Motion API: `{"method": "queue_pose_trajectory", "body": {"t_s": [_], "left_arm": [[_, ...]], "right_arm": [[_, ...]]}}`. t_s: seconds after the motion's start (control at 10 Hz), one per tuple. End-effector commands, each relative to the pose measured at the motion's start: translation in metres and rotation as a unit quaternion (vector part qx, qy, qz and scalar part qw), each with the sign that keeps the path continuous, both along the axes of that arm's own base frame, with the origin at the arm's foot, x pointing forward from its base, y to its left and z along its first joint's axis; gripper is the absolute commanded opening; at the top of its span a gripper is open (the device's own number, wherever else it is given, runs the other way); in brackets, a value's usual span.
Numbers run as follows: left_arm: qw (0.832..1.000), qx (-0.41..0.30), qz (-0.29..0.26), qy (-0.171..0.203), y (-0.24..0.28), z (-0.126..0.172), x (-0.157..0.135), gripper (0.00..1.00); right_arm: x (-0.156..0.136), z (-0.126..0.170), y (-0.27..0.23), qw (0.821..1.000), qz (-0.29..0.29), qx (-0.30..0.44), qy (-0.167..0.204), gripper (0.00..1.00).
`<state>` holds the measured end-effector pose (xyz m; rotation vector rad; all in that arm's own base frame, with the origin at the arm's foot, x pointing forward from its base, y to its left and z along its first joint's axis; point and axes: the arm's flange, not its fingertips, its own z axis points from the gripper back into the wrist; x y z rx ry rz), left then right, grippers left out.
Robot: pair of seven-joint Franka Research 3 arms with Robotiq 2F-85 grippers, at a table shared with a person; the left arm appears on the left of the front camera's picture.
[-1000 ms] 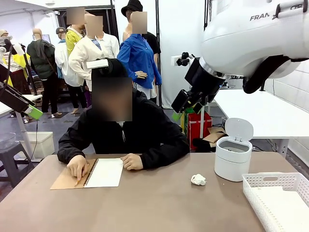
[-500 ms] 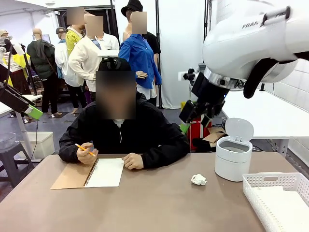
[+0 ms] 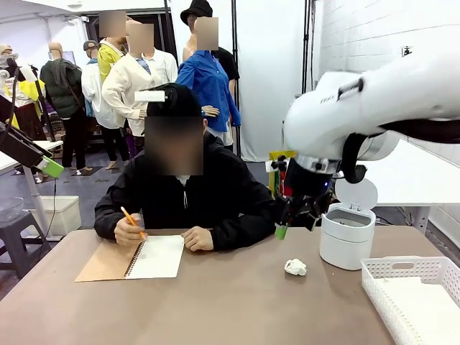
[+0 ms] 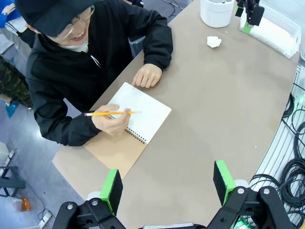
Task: Sort the paper based on its condition.
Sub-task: If a person hands you a paper, place it in the Organizing basket , and if it's crumpled, put it in the Trash can.
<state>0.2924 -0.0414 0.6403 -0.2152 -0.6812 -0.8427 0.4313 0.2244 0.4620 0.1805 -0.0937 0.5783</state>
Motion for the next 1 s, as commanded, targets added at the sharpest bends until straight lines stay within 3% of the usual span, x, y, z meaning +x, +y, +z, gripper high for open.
{"method": "queue_pose_trajectory", "body": {"t_s": [0.0,0.2,0.3,0.4,0.5,0.7,0.8,0.9], "left_arm": [[1.000,-0.002,0.001,0.000,0.001,0.000,0.000,1.00],[1.000,-0.002,0.001,0.000,0.001,0.000,0.000,1.00],[1.000,-0.002,0.001,0.000,0.001,0.000,0.000,1.00],[1.000,-0.002,0.001,0.000,0.001,0.000,0.000,1.00],[1.000,-0.002,0.001,0.000,0.001,0.000,0.000,1.00],[1.000,-0.002,0.001,0.000,0.001,0.000,0.000,1.00],[1.000,-0.002,0.001,0.000,0.001,0.000,0.000,1.00],[1.000,-0.002,0.001,0.000,0.001,0.000,0.000,1.00]], "right_arm": [[0.010,-0.023,0.011,0.998,-0.012,-0.056,-0.023,1.00],[0.023,-0.053,0.007,0.991,-0.022,-0.114,-0.065,1.00],[0.024,-0.053,0.006,0.992,-0.022,-0.099,-0.074,1.00],[0.013,-0.012,0.006,0.990,0.001,-0.064,-0.129,1.00],[0.022,-0.050,0.005,0.995,-0.002,-0.090,-0.052,1.00],[0.022,-0.050,0.005,0.995,-0.002,-0.090,-0.052,1.00],[0.023,-0.037,0.005,0.994,-0.003,-0.085,-0.075,1.00],[0.038,-0.047,0.005,0.995,-0.016,-0.075,-0.063,1.00]]}}
